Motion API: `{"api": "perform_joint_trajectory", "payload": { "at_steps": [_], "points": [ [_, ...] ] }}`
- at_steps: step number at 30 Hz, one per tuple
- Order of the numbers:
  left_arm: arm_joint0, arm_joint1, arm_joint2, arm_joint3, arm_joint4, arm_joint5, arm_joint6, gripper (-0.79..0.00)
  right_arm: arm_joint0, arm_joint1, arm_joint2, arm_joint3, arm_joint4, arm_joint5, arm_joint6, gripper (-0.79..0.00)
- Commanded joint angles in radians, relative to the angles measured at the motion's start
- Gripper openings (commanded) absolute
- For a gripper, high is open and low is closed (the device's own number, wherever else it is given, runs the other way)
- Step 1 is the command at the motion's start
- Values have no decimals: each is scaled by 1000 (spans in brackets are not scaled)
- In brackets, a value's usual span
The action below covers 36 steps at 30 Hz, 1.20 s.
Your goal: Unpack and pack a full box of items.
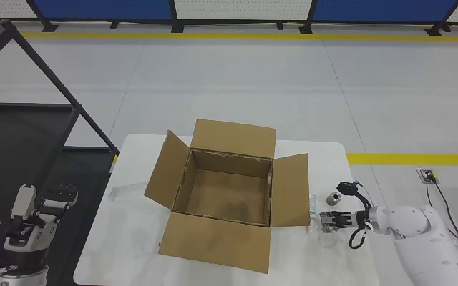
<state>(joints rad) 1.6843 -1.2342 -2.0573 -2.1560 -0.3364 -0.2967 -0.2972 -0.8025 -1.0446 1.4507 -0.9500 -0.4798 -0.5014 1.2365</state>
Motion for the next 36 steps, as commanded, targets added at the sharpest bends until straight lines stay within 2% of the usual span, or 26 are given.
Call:
{"api": "perform_joint_trajectory", "payload": {
  "at_steps": [1, 2, 4, 9, 19, 24, 30, 32, 36],
  "points": [
    [0, 0, 0, 0, 0, 0, 0, 0, 0, 3, -2, -3, 2, 1, -2, -413],
    [0, 0, 0, 0, 0, 0, 0, 0, -1, 4, -4, -7, 5, 3, -1, -409],
    [0, 0, 0, 0, 0, 0, 0, 0, -4, 7, -7, -12, 11, 9, -3, -345],
    [0, 0, 0, 0, 0, 0, 0, 0, -9, 14, -13, -18, 19, 13, -8, -305],
    [0, 0, 0, 0, 0, 0, 0, 0, -15, 27, -24, -42, 37, 22, -18, -286],
    [0, 0, 0, 0, 0, 0, 0, 0, -22, 35, -22, -76, 41, 23, -35, -240],
    [0, 0, 0, 0, 0, 0, 0, 0, -51, 45, -4, -154, 82, -46, -97, -320],
    [0, 0, 0, 0, 0, 0, 0, 0, -63, 47, -2, -188, 107, -86, -125, -274],
    [0, 0, 0, 0, 0, 0, 0, 0, -71, 47, -18, -236, 146, -152, -163, -286]
  ]
}}
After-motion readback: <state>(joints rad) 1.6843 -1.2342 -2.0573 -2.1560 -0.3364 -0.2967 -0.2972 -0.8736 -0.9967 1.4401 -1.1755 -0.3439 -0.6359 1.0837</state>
